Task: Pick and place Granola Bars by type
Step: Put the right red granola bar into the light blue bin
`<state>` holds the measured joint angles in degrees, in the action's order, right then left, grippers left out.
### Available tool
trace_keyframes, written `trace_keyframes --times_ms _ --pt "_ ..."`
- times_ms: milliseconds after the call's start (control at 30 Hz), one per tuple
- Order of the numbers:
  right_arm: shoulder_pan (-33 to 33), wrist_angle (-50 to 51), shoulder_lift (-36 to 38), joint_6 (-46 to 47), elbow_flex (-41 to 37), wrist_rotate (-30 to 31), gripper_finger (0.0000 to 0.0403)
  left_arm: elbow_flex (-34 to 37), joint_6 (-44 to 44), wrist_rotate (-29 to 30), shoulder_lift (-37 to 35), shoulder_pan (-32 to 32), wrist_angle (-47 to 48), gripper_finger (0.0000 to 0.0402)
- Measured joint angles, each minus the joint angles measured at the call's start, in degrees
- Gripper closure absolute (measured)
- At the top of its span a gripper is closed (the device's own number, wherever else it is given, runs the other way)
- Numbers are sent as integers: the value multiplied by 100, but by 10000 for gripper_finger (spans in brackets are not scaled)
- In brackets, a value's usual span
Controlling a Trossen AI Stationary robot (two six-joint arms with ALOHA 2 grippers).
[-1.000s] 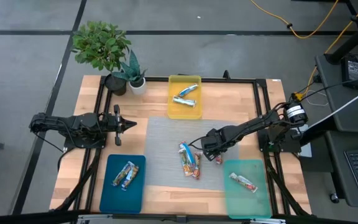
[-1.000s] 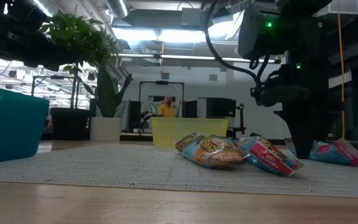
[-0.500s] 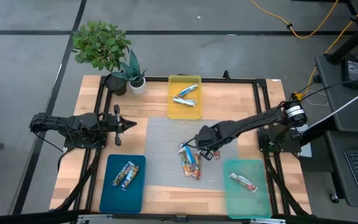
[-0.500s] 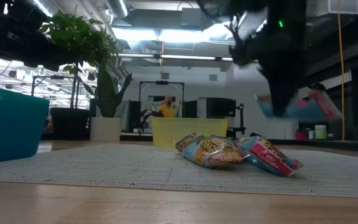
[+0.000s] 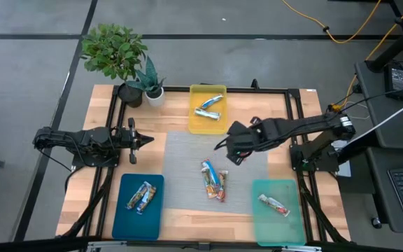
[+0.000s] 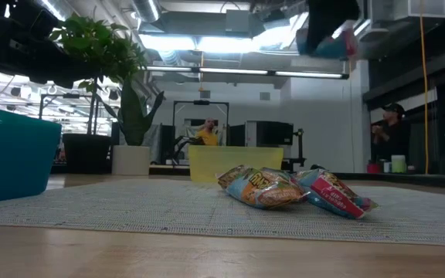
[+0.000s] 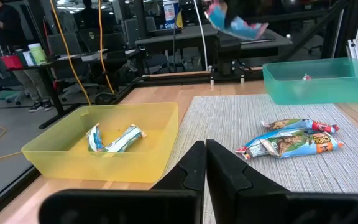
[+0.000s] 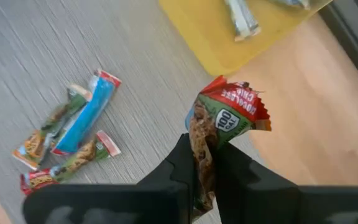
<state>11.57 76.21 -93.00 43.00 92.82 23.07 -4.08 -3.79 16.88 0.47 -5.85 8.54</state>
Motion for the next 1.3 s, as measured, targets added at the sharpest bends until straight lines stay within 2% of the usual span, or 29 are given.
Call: trace_keyframes --times_ms 400,833,1133,1300 --pt "294 85 1185 -323 -49 55 361 0 0 0 0 0 0 396" --pt "1686 -571 2394 -1197 -51 -470 363 1 0 0 0 1 1 397" --pt "2361 -702 2708 -1042 -51 -546 355 0 0 0 0 2 0 396" --pt "2749 -702 2704 -861 -51 -904 365 0 0 0 0 2 1 397"
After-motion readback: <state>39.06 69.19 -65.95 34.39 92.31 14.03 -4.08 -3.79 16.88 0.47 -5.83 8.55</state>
